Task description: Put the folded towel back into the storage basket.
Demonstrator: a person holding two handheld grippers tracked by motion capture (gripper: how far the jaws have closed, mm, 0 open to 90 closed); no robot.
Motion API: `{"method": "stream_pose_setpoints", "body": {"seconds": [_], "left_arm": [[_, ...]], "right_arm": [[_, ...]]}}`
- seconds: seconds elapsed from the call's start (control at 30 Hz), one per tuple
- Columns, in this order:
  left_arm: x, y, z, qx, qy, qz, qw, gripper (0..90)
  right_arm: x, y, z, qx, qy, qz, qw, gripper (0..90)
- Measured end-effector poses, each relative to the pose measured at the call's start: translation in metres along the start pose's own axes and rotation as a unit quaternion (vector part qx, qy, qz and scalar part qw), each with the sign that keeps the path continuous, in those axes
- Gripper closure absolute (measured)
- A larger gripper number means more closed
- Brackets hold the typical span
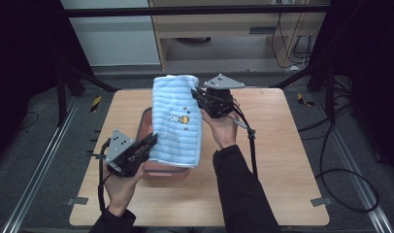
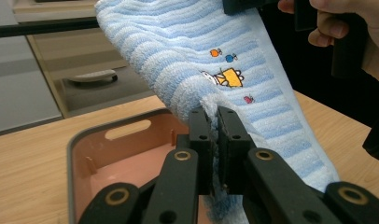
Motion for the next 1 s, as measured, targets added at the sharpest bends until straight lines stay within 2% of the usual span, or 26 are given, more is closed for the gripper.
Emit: {"method": "stream_pose_setpoints", "body": {"seconds": [0.1,0.2,0.3,0.5,0.83,1.0], "left_arm": [[0.006,-0.001,-0.003,0.005,0.010,0.004,0.9999,85.3],[0.013,-0.002,-0.006,0.004,0.016,-0.001,0.9999,85.2],[0.018,-0.005,-0.008,0.001,0.016,-0.010,0.9998,85.2],[0.027,-0.012,-0.005,0.010,0.019,-0.012,0.9997,85.2],[0.038,-0.026,0.010,0.029,0.024,-0.016,0.9992,85.2],[0.044,-0.035,0.019,0.043,0.028,-0.017,0.9985,85.2]], "right_arm": [[0.003,0.001,0.007,0.001,0.004,0.001,1.0000,83.8],[0.007,0.003,0.014,0.003,0.007,-0.002,1.0000,83.9],[0.011,0.004,0.021,0.007,0.011,-0.008,0.9999,83.8],[0.017,0.000,0.036,0.017,0.020,-0.009,0.9996,83.9],[0.016,-0.008,0.057,0.032,0.021,-0.005,0.9993,83.9],[0.017,-0.016,0.069,0.046,0.016,-0.011,0.9987,83.8]]}}
Point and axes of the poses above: each handheld gripper's, and its own axes: z roughly forward along the jaws, y roughly out of its top, x roughly to its left, the point moved 3 cm from there along z, roughly forward along the jaws, and after that the axes turned 1 degree about x, right-handed, at the moved point
